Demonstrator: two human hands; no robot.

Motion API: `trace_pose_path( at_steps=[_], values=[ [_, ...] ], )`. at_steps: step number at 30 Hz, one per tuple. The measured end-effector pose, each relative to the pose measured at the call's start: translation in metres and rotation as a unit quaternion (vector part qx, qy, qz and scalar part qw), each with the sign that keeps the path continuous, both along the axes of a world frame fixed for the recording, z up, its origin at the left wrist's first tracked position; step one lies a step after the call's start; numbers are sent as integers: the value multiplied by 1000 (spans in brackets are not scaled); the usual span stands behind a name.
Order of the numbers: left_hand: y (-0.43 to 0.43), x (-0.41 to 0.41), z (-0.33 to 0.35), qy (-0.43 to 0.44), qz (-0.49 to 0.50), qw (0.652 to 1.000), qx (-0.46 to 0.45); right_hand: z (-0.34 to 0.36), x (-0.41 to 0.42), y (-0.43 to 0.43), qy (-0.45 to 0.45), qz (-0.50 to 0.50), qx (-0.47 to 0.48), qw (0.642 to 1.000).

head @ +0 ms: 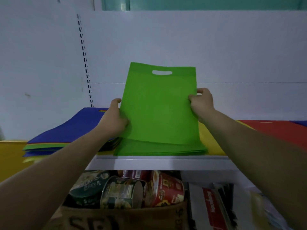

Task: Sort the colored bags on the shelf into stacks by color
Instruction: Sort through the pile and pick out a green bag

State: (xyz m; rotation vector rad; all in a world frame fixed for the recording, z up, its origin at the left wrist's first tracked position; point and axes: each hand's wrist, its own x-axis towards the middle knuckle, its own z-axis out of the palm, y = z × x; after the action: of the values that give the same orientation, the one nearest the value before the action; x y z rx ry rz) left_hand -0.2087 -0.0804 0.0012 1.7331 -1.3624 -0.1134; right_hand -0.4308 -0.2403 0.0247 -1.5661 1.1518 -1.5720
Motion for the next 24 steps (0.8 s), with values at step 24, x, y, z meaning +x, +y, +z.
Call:
trace_pose_path(
  at_steps=[24],
  values=[
    [7,10,-16,-288,-45,909,297,-52,3,-17,544,25,61,837]
  ],
)
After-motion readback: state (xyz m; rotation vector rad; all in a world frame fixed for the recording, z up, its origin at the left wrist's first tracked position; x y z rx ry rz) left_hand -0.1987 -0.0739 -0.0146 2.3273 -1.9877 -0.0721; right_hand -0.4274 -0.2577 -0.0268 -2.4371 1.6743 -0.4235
